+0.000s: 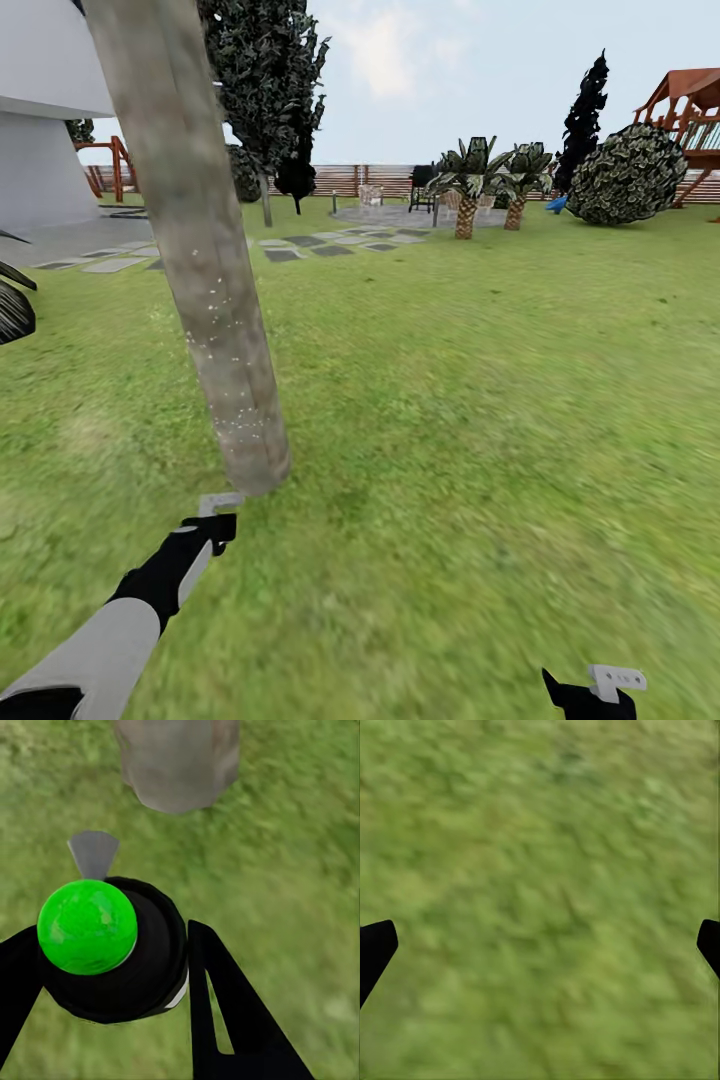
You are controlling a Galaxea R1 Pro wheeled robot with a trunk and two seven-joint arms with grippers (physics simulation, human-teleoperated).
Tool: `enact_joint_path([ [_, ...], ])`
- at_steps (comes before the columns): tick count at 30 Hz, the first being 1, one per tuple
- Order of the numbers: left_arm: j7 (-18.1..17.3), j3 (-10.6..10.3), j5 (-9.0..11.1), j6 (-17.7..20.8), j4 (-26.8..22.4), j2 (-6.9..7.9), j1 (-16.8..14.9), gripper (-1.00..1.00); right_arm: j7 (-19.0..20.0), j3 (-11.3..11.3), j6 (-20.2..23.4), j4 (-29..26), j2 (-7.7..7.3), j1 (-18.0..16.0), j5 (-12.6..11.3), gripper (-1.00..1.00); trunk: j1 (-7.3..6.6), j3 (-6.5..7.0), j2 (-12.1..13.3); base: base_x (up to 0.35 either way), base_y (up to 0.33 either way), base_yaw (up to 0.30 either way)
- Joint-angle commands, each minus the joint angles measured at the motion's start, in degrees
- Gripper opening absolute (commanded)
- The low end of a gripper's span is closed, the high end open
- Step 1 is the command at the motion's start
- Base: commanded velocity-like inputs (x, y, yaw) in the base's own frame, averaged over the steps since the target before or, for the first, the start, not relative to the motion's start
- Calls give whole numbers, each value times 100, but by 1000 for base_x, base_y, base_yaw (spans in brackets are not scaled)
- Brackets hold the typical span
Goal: In the garden, pick up the pesticide atomizer on the floor and spray pesticide onto both trees until each tree trunk is fully covered.
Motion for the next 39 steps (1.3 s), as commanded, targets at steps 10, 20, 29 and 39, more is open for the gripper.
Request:
enact_joint_path([
  [10, 44, -10, -26, 3, 5, -196, 0, -100, -9, 0, -7, -2, 7, 0, -4, 100, 0, 7, 0, 91, -254, 116],
  [20, 44, -10, -20, 3, 10, -218, 0, -100, -9, 0, -2, -3, 6, 0, -4, 100, 0, 28, 0, 74, -317, 268],
  [29, 14, -14, -9, 11, 14, -232, 0, -100, -9, 0, 0, -4, 11, 0, -4, 100, 0, 31, 0, 151, -315, 115],
  [39, 8, -11, 0, 12, 14, -260, 0, -100, -8, 0, 0, 0, 11, 0, 0, 100, 0, 31, 0, 162, -311, 24],
])
